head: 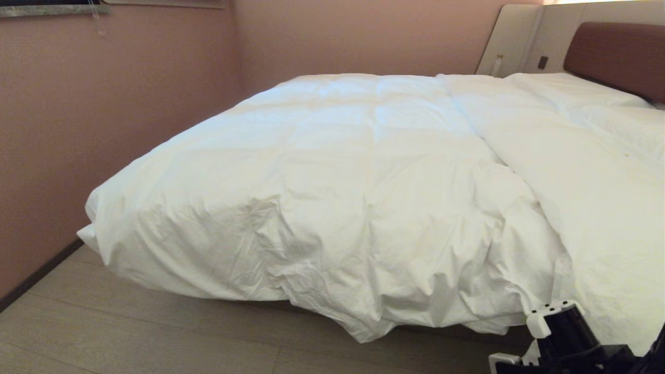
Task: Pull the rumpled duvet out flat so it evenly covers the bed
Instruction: Flatten the corners of the folded blanket
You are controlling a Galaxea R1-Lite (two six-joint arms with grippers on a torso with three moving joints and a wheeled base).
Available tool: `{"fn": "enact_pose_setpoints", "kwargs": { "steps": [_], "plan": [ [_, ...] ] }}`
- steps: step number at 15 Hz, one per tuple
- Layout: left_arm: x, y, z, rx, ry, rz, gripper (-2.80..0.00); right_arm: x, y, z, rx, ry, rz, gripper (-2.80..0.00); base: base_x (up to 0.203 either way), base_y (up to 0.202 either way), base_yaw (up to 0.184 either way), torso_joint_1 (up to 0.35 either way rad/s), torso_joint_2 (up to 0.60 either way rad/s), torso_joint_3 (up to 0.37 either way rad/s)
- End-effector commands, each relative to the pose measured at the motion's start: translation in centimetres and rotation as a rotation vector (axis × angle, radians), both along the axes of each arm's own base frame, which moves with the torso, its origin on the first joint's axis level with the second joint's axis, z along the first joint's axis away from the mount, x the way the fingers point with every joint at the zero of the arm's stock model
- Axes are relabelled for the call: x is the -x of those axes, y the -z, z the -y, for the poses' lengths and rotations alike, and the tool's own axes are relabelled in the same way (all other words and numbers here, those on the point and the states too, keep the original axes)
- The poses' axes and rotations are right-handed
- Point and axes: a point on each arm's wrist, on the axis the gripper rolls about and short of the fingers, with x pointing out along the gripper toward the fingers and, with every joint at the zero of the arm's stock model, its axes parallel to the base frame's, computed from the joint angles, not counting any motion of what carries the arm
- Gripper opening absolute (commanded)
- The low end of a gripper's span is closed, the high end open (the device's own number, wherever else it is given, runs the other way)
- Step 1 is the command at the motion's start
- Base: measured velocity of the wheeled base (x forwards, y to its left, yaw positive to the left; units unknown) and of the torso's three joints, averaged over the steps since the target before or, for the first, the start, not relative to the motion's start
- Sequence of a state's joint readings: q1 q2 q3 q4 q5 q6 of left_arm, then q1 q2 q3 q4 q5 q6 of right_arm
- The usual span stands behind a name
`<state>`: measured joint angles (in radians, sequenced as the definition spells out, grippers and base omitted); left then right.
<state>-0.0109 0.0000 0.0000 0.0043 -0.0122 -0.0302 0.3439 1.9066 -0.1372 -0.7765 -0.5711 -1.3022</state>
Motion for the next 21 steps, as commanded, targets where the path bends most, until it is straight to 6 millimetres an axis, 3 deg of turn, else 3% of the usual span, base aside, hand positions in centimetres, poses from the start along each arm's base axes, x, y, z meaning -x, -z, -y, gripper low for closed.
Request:
{"fn": "enact_pose_setpoints", "kwargs": {
  "steps": [1,9,21],
  "plan": [
    [0.0,0.0,0.0,0.000,0.000,0.000,-2.80,-2.5,-2.1,-1.4,-0.109,0.003,0.420,0.00,0.000,0.000,0.000,0.000,0.00,0.000],
    [0.0,0.0,0.0,0.000,0.000,0.000,-2.80,-2.4,-2.7,-3.5,-0.087,0.057,0.585,0.00,0.000,0.000,0.000,0.000,0.00,0.000],
    [0.0,0.0,0.0,0.000,0.000,0.000,-2.80,-2.7,-0.2,-3.7,-0.021,0.063,0.496,0.00,0.000,0.000,0.000,0.000,0.00,0.000]
  ]
}}
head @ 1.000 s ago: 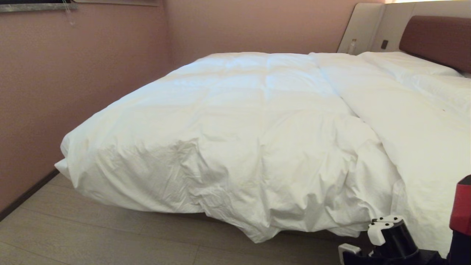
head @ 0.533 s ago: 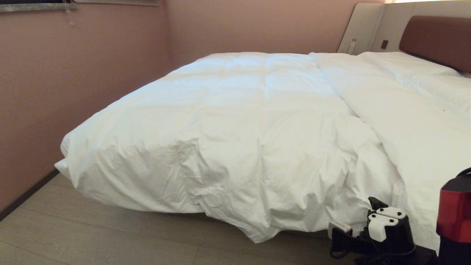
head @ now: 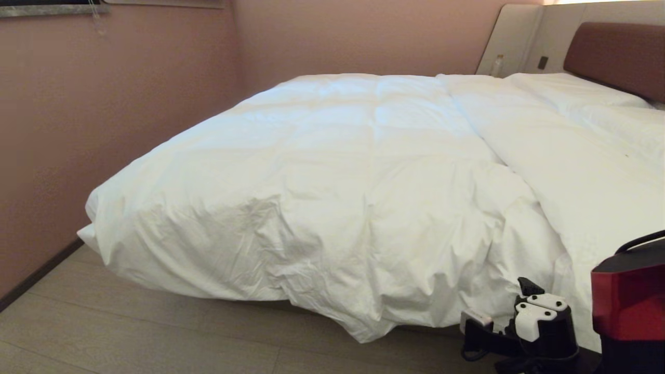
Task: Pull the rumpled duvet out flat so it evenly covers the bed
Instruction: Flatten the corners of the folded blanket
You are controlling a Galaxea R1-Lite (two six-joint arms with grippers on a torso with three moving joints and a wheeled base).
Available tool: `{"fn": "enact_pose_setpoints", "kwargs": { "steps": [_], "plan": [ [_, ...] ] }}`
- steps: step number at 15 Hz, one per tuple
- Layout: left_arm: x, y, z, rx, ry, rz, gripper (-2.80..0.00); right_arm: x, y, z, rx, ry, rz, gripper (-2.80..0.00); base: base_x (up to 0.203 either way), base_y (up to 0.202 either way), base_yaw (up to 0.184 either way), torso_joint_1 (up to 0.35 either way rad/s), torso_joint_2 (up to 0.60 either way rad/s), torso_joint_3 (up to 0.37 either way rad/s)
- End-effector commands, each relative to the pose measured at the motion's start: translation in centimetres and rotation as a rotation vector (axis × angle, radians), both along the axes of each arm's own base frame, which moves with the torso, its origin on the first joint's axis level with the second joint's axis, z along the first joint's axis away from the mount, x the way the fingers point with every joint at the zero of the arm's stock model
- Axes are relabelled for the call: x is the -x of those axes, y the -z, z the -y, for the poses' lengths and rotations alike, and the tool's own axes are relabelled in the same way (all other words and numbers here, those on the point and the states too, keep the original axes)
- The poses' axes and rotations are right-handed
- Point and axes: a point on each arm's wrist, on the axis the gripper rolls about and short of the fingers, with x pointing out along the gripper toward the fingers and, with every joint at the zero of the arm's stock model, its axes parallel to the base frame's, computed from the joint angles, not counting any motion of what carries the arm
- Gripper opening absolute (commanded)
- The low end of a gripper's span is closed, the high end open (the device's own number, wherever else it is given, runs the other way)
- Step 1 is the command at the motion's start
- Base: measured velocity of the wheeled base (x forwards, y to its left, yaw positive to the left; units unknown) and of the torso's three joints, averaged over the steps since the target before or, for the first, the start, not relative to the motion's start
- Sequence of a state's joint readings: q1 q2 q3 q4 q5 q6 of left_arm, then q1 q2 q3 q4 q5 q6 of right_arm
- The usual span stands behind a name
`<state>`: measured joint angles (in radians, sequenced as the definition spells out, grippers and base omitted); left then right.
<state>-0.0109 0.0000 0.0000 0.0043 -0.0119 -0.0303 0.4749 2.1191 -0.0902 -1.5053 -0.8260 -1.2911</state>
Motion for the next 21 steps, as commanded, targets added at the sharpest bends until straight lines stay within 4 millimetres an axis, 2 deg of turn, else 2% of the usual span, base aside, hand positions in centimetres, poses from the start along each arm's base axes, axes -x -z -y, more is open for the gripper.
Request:
{"fn": "enact_pose_setpoints", "kwargs": {
  "steps": [1,14,21],
  "plan": [
    [0.0,0.0,0.0,0.000,0.000,0.000,-2.80,-0.1,0.5,0.1,0.018,0.006,-0.018,0.00,0.000,0.000,0.000,0.000,0.00,0.000],
    [0.0,0.0,0.0,0.000,0.000,0.000,-2.80,-1.0,3.0,1.5,0.043,0.071,-0.103,0.00,0.000,0.000,0.000,0.000,0.00,0.000],
    [0.0,0.0,0.0,0.000,0.000,0.000,-2.80,-3.0,4.7,2.1,0.034,0.116,-0.108,0.00,0.000,0.000,0.000,0.000,0.00,0.000]
  ]
}}
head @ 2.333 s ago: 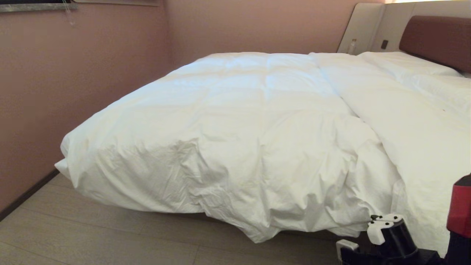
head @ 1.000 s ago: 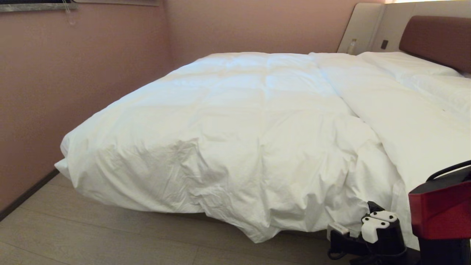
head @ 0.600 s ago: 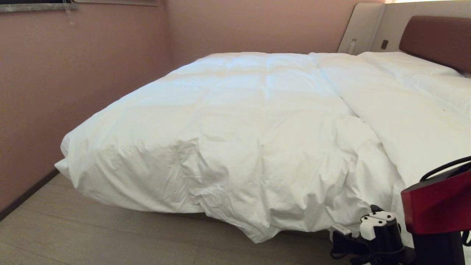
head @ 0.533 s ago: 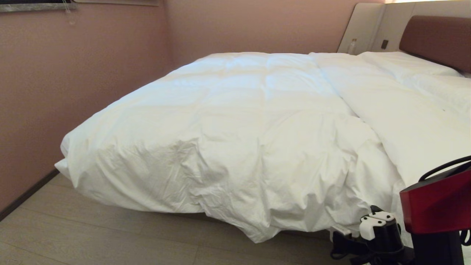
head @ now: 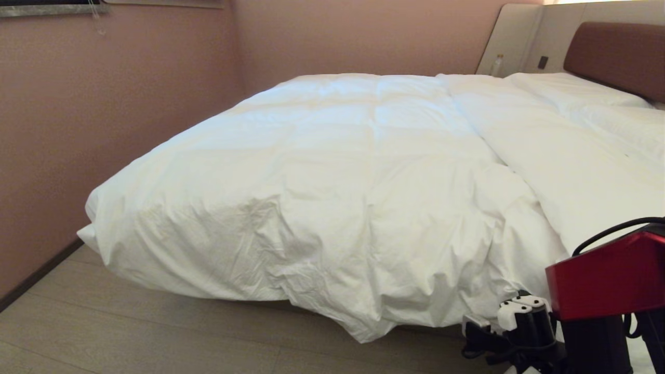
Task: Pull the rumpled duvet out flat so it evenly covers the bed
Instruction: Flatten the corners of the folded blanket
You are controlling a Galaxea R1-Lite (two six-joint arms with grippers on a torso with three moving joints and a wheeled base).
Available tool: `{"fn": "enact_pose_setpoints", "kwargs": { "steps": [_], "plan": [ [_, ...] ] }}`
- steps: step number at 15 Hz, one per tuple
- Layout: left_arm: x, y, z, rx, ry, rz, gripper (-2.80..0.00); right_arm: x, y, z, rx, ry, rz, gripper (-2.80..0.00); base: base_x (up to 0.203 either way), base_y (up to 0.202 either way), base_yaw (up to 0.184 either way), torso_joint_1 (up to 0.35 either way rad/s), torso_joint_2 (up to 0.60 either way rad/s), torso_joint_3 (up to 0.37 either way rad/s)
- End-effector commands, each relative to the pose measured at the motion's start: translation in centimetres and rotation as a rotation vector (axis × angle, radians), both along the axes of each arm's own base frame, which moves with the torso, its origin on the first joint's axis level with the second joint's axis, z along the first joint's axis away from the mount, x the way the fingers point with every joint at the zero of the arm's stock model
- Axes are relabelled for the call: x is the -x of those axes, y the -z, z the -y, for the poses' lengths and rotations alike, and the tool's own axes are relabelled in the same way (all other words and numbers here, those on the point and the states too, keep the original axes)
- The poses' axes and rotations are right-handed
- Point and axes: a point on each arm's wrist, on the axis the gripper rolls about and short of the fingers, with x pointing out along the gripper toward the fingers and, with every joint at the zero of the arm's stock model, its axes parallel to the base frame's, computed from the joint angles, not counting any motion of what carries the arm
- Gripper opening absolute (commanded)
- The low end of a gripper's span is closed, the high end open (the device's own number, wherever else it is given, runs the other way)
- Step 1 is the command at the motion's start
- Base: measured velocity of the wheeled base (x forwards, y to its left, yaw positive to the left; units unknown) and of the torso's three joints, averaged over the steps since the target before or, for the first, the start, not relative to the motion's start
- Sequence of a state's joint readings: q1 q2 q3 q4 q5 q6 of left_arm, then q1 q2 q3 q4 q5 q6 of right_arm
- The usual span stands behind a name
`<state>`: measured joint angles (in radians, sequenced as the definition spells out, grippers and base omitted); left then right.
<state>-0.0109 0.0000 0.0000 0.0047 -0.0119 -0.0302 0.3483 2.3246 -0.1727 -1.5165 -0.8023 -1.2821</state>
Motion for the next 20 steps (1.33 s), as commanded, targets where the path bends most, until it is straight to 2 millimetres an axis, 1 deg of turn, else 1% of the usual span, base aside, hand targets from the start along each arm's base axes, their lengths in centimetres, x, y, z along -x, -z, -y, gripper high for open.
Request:
{"fn": "enact_pose_setpoints", "kwargs": {
  "steps": [1,7,11,16,17,20],
  "plan": [
    [0.0,0.0,0.0,0.000,0.000,0.000,-2.80,-0.4,0.5,0.2,0.010,0.011,-0.006,0.00,0.000,0.000,0.000,0.000,0.00,0.000],
    [0.0,0.0,0.0,0.000,0.000,0.000,-2.80,-1.6,1.6,1.0,0.007,0.050,-0.012,0.00,0.000,0.000,0.000,0.000,0.00,0.000],
    [0.0,0.0,0.0,0.000,0.000,0.000,-2.80,-2.7,2.2,1.0,-0.006,0.056,0.006,0.00,0.000,0.000,0.000,0.000,0.00,0.000],
    [0.0,0.0,0.0,0.000,0.000,0.000,-2.80,-3.0,2.2,1.0,-0.016,0.052,0.016,0.00,0.000,0.000,0.000,0.000,0.00,0.000],
    [0.0,0.0,0.0,0.000,0.000,0.000,-2.80,-3.0,2.3,1.0,-0.017,0.052,0.013,-2.80,0.000,0.000,0.000,0.000,0.00,0.000],
    [0.0,0.0,0.0,0.000,0.000,0.000,-2.80,-3.0,2.4,1.0,-0.017,0.053,0.010,-2.80,0.000,0.000,0.000,0.000,0.00,0.000]
  ]
}}
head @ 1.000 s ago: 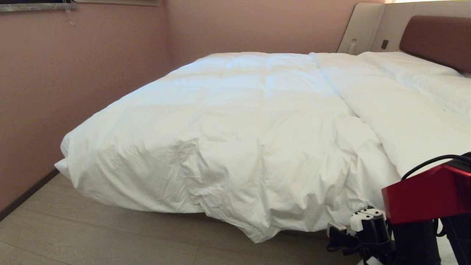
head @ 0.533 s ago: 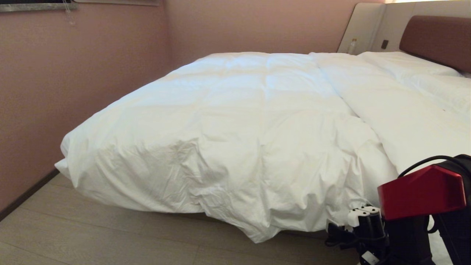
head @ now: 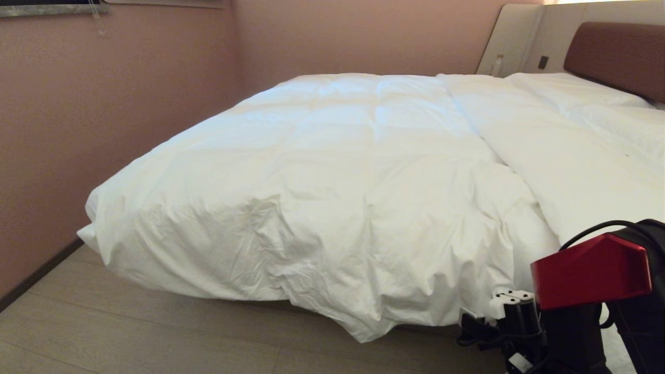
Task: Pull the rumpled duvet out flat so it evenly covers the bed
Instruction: Flatten the corners of the folded blanket
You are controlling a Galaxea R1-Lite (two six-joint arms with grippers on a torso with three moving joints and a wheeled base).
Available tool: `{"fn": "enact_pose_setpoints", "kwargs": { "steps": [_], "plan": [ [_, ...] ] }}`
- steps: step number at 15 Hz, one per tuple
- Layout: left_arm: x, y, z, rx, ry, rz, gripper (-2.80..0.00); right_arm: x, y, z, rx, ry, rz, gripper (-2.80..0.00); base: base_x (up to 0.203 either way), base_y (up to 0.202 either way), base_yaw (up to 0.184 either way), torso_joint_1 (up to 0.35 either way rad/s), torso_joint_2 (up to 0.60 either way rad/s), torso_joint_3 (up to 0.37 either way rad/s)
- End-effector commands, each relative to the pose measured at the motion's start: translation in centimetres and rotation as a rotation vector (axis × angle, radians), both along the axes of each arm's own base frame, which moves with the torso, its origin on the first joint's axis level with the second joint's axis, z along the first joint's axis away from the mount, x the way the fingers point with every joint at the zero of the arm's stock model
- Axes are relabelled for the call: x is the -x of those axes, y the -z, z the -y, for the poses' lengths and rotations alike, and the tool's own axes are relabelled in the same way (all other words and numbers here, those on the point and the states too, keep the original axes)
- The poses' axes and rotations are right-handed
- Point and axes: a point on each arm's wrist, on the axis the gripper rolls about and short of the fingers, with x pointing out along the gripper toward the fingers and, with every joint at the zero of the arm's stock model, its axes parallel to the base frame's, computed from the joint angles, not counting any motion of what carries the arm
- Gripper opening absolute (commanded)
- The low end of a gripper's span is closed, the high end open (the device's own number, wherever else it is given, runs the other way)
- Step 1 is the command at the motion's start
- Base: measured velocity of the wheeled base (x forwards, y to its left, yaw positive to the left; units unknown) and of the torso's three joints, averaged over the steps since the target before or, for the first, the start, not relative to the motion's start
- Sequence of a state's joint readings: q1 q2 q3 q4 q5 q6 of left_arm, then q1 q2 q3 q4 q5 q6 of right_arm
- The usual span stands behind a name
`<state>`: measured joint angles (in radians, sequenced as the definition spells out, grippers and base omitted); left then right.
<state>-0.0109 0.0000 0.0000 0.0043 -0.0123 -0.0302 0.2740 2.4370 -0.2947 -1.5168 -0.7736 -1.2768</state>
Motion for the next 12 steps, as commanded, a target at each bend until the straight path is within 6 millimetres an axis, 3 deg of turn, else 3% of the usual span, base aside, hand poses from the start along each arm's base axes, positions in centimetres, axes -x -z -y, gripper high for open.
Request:
{"fn": "enact_pose_setpoints", "kwargs": {
  "steps": [1,7,12],
  "plan": [
    [0.0,0.0,0.0,0.000,0.000,0.000,-2.80,0.0,0.1,0.0,0.005,0.001,0.000,-2.80,0.000,0.000,0.000,0.000,0.00,0.000],
    [0.0,0.0,0.0,0.000,0.000,0.000,-2.80,0.1,0.2,0.0,0.007,0.002,-0.004,-2.80,0.000,0.000,0.000,0.000,0.00,0.000],
    [0.0,0.0,0.0,0.000,0.000,0.000,-2.80,2.2,0.1,0.7,0.014,-0.006,-0.080,-2.80,0.000,0.000,0.000,0.000,0.00,0.000]
  ]
}}
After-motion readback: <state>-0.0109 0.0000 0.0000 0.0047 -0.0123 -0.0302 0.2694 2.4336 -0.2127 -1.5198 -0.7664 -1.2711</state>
